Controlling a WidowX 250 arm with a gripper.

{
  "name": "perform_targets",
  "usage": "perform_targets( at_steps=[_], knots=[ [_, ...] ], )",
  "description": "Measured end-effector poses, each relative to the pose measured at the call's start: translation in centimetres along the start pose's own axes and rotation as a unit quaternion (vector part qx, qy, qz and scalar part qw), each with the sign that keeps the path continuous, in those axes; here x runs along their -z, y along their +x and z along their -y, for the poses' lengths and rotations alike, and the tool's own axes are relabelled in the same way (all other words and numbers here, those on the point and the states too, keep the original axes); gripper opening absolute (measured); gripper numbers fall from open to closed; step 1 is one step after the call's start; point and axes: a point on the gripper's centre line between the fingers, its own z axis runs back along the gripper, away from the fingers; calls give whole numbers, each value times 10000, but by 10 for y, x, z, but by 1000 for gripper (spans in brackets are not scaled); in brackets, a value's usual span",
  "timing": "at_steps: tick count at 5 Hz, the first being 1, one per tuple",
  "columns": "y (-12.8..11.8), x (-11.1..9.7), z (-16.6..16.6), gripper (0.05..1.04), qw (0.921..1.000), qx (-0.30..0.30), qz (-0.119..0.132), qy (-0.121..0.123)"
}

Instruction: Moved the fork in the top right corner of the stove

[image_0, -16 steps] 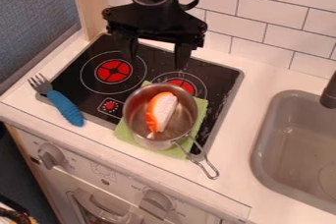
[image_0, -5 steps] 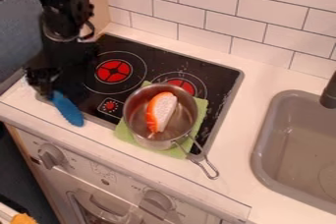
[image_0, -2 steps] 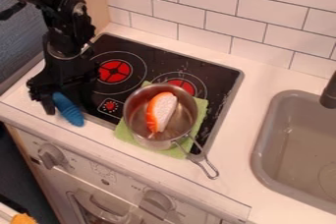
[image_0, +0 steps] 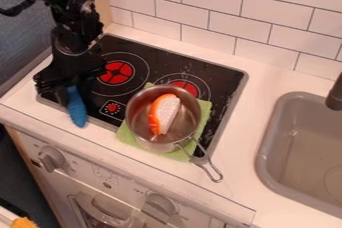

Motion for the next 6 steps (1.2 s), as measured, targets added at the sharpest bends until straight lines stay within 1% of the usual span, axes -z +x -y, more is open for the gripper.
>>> perform_targets(
  at_steps=[1, 2, 3, 4, 5, 6],
  knots=[
    [-1, 0, 2, 414, 10000, 23, 0, -11],
    [-5, -1, 3, 414, 10000, -21, -46, -73],
    [-13, -5, 1, 403, 9998, -117, -112, -115],
    [-23, -28, 12, 369, 9990, -403, 47, -197],
    [-21, -52, 12, 368, 9958, -868, 104, -271],
    [-19, -77, 28, 367, 9920, -1135, 249, -495]
  ],
)
